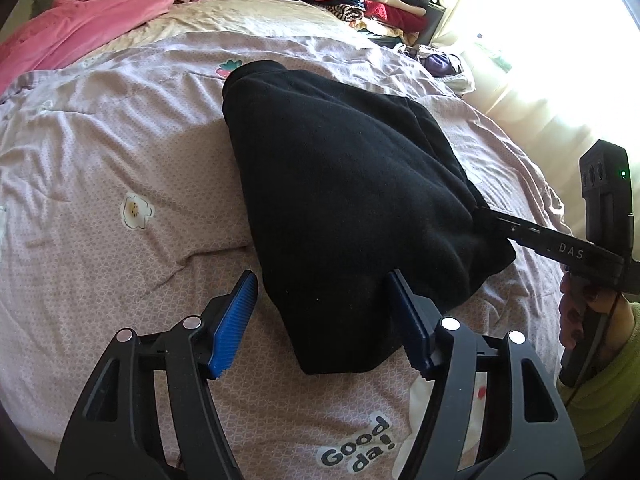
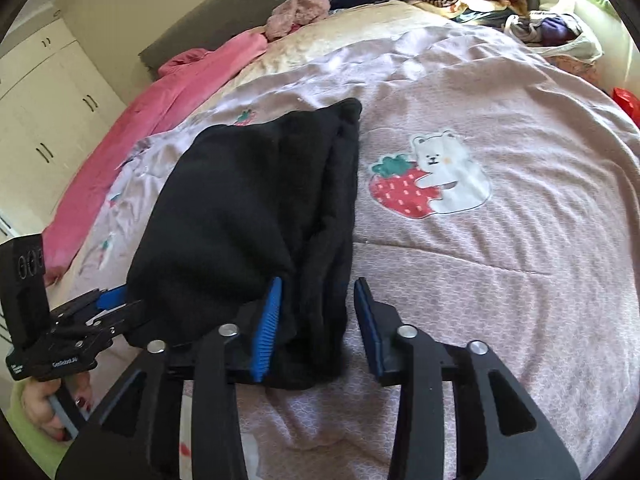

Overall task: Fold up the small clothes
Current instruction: 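Open the right tool and release the bundle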

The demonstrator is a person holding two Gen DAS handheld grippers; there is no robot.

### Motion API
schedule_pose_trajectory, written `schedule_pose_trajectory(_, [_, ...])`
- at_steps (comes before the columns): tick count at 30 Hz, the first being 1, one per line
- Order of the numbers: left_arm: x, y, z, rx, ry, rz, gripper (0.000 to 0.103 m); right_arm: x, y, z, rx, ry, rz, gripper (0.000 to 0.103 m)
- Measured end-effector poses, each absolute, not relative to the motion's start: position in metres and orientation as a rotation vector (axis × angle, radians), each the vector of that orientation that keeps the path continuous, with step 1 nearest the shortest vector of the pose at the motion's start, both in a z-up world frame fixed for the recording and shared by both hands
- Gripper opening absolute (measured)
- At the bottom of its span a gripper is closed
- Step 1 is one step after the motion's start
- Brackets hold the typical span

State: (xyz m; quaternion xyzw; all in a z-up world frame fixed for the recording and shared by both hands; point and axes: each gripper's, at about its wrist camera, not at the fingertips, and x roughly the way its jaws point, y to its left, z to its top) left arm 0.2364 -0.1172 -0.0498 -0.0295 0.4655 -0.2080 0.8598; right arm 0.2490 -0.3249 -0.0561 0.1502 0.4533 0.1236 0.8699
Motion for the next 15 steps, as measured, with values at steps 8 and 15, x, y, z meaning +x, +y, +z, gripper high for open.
schedule_pose_trajectory(8, [0.229, -0.114, -0.042, -0.049, 0.960, -0.430, 0.059, 0.228, -0.309, -0.024, 0.184, 0.855, 0.205, 0.053])
schedule_pose_trajectory(15, [0.213, -0.108, -0.024, -0.033, 0.914, -0.423, 0.065, 0.198, -0.299, 0.003, 0.126, 0.747, 0.190, 0.069])
